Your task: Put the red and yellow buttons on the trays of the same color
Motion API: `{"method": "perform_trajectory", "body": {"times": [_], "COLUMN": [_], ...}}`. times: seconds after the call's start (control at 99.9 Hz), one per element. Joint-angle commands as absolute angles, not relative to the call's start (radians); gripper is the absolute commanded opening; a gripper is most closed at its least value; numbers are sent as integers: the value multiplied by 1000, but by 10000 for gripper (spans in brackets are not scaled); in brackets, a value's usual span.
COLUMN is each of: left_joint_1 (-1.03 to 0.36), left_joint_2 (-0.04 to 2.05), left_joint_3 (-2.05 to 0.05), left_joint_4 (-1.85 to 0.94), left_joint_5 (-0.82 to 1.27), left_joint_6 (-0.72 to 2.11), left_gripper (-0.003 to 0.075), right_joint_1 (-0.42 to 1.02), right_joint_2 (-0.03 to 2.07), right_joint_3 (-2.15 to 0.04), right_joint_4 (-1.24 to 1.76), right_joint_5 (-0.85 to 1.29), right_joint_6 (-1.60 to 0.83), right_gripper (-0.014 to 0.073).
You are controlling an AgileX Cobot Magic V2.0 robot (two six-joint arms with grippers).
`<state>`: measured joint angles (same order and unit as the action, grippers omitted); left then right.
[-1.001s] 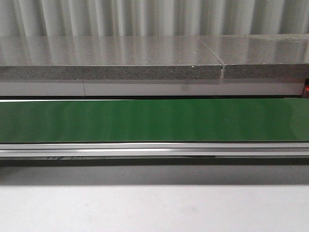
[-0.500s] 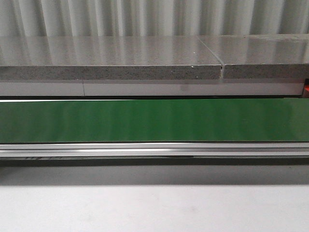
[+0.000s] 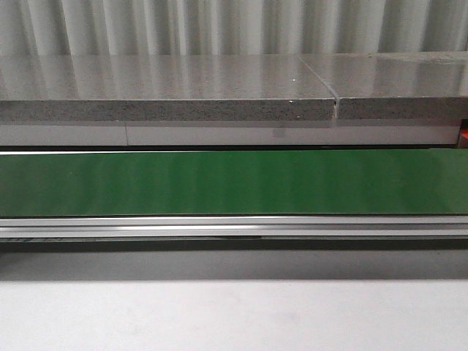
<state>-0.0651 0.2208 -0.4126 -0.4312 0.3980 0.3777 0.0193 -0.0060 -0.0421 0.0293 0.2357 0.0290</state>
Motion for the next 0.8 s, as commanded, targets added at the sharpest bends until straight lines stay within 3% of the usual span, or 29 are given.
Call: {"method": "perform_trajectory", "body": {"times": [0.0, 0.791], "left_joint_1": [-73, -73], "left_joint_2": [230, 230], "left_joint_3": [-438, -438], "left_joint_4": [-445, -445], "left_joint_5": [330, 330], "left_joint_6": [377, 377], "left_gripper": [-20, -20], "right_joint_1": [19, 19], "right_joint_2": [-26, -26], "right_joint_3": [-30, 28], "right_joint_4": [20, 20], "right_joint_5": [124, 47], "right_joint_6": [32, 65], "right_gripper": [-67, -67]}}
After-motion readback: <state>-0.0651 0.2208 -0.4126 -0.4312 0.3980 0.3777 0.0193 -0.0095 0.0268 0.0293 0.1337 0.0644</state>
